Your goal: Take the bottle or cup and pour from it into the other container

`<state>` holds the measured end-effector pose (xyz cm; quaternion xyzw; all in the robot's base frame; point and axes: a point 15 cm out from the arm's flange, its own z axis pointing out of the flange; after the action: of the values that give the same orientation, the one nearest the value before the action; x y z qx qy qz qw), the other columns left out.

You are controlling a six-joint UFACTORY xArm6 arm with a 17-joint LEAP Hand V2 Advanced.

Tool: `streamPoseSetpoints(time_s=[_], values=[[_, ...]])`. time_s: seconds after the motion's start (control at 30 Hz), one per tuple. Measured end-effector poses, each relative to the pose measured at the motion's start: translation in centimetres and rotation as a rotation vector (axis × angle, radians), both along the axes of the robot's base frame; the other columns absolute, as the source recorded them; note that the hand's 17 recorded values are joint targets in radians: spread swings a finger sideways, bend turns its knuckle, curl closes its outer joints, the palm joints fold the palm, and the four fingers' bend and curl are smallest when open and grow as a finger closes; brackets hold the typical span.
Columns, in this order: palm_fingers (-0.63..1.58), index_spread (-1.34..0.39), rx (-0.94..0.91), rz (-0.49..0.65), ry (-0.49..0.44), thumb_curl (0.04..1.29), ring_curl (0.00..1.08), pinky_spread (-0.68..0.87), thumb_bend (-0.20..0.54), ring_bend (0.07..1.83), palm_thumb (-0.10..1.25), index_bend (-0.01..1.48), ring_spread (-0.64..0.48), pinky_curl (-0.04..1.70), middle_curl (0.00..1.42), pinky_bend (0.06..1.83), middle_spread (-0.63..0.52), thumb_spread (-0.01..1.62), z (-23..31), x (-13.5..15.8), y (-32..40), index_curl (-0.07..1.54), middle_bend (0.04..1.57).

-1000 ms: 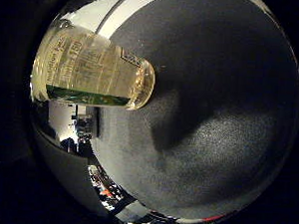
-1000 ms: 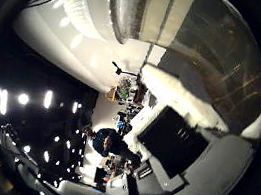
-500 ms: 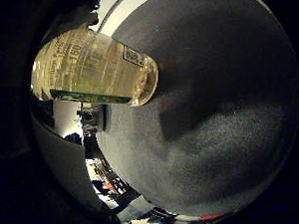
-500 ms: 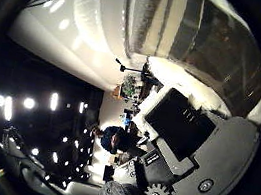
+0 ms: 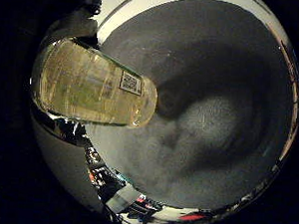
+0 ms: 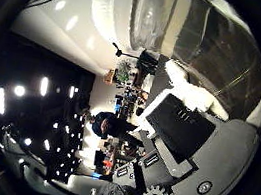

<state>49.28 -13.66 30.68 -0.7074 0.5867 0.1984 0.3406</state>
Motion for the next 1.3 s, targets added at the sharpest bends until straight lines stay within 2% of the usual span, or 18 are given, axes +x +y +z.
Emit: streamPoseSetpoints(time_s=[0.47,0.7,0.9,1.3], values=[[1.09,-0.20,-0.406,0.167,0.045,0.92,0.81,-0.20,-0.021,1.37,1.07,1.20,-0.23,0.76,0.77,1.37,-0.11,0.23,6.2,-3.0,5.9,0.85,1.40],[1.09,-0.20,-0.586,0.303,0.061,0.94,0.83,-0.21,-0.019,1.35,1.07,1.21,-0.23,0.83,0.77,1.32,-0.11,0.22,6.5,-3.0,12.2,0.85,1.40],[1.10,-0.20,-0.812,0.406,0.063,0.95,0.83,-0.22,-0.020,1.35,1.07,1.21,-0.23,0.88,0.77,1.29,-0.12,0.22,6.6,-3.3,15.9,0.85,1.40],[1.10,-0.20,-1.293,0.497,0.021,0.95,0.85,-0.23,-0.021,1.33,1.06,1.20,-0.24,0.95,0.77,1.24,-0.12,0.21,7.7,-1.5,17.9,0.85,1.40]])
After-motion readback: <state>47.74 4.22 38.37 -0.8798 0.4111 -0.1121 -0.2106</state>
